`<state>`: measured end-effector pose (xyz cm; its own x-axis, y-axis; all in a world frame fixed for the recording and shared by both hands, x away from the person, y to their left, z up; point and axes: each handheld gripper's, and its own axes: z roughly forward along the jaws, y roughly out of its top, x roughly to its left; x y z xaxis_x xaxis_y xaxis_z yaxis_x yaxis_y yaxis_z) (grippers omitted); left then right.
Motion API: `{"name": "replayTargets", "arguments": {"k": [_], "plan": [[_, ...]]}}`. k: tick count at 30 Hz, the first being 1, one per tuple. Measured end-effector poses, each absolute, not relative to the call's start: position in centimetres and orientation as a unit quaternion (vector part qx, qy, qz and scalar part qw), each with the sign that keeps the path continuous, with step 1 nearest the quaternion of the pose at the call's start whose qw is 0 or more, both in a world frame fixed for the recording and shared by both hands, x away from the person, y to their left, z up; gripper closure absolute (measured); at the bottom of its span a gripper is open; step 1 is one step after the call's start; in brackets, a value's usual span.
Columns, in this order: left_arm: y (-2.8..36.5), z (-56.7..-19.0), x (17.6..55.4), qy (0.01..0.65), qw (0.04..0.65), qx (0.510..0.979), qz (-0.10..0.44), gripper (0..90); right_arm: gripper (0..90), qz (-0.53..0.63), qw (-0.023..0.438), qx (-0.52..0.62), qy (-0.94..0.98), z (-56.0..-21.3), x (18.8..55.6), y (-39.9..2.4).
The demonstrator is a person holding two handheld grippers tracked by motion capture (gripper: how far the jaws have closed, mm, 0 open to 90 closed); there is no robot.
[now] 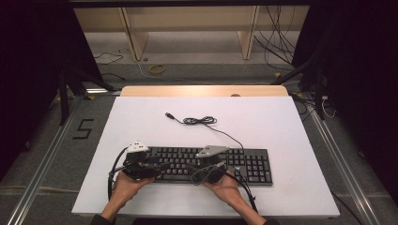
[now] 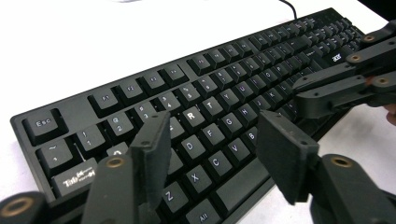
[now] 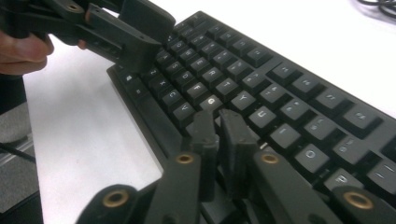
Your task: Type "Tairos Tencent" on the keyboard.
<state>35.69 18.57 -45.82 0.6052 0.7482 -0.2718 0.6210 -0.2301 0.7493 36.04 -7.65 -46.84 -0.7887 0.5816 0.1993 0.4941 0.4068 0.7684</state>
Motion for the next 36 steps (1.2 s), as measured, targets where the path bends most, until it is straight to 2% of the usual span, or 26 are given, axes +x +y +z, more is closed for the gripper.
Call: {"name": "replayTargets", "arguments": {"k": [7,29,36], "plan": [[19.0,-46.0,34.8,0.438,0.456,0.772,0.072,39.1,89.9,0.426,0.050,0.320,0.845,-47.3,36.3,-6.5],[19.6,-46.5,33.3,0.430,0.485,0.757,0.079,29.7,90.0,0.407,0.057,0.324,0.852,-48.1,36.6,-5.7],[19.7,-46.4,33.2,0.427,0.490,0.755,0.084,29.2,90.0,0.398,0.068,0.321,0.857,-48.4,36.4,-5.5]]}}
